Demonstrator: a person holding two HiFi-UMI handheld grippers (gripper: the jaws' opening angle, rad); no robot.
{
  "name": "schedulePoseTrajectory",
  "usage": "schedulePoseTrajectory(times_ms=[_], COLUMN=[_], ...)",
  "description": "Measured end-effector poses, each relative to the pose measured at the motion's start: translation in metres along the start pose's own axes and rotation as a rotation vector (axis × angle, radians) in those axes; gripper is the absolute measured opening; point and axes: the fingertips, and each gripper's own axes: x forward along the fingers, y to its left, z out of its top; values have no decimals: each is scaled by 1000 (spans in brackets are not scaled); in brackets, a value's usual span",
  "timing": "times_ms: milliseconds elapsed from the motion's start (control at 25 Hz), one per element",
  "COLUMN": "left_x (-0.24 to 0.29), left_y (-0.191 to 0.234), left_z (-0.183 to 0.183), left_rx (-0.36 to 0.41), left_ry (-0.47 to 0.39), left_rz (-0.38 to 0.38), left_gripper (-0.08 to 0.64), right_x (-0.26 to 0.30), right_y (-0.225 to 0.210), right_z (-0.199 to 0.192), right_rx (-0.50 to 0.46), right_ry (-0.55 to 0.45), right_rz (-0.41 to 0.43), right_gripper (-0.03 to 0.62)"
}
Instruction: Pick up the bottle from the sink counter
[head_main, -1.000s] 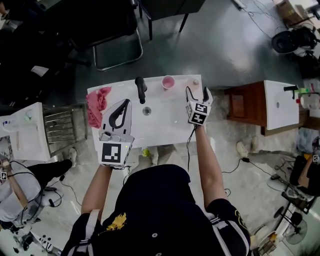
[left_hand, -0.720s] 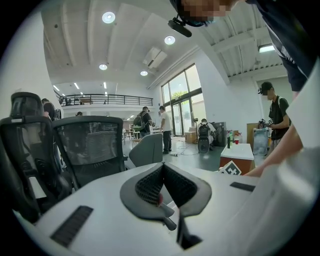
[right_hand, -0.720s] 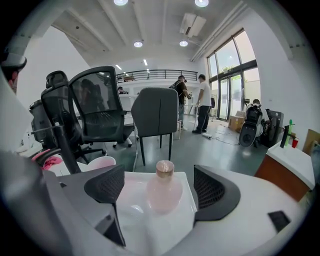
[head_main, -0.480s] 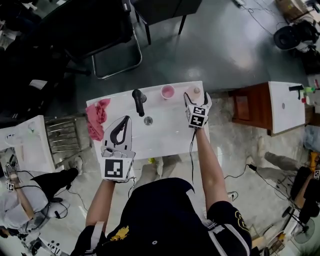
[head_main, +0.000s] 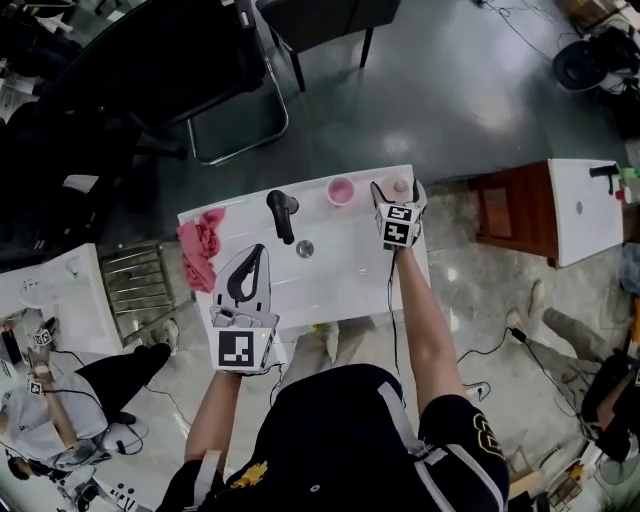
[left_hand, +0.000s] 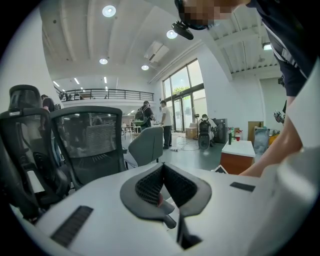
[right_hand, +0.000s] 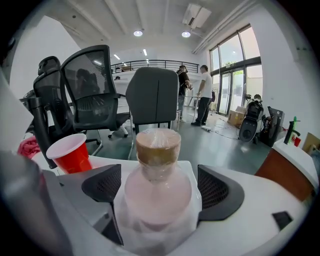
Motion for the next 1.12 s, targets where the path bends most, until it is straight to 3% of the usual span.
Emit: schedulePoseTrajectory(times_ms=[600,1120], left_x=[4,-1], left_y=[-6,-13], left_z=[-10,-16], left_rx=[-5,-17], left_ry=[36,34], left_rz=[9,9], left_gripper=[18,18], right_x=[18,20], right_y=[6,7], right_z=[1,-1], right_rx=[6,-44], right_ry=[14,27], right_rz=[24,7], right_gripper=[463,463])
